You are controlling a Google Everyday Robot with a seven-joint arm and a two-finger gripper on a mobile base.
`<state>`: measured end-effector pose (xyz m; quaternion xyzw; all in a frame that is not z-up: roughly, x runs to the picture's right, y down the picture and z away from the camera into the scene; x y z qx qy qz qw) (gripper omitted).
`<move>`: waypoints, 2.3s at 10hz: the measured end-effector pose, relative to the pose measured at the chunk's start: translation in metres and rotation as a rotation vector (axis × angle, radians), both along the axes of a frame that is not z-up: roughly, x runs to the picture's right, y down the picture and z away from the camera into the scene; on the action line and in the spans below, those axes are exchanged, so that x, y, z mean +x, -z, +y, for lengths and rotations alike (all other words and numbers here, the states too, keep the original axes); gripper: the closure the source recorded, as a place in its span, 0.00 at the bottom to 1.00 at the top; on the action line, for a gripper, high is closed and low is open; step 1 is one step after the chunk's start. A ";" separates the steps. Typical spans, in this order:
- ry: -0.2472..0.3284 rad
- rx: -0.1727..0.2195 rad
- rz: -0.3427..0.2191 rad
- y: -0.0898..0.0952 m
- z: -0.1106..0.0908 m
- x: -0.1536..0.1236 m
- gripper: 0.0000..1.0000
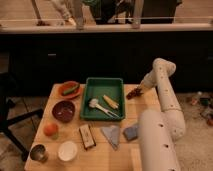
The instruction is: Place grapes in purple bowl
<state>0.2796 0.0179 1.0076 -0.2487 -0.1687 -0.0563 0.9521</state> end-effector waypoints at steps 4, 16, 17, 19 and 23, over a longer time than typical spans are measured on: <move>0.027 0.016 -0.003 0.001 -0.005 -0.004 1.00; 0.117 0.275 -0.020 0.070 -0.072 -0.019 1.00; 0.123 0.296 -0.021 0.074 -0.078 -0.020 1.00; 0.137 0.335 -0.024 0.084 -0.089 -0.022 1.00; 0.182 0.388 -0.051 0.101 -0.107 -0.034 1.00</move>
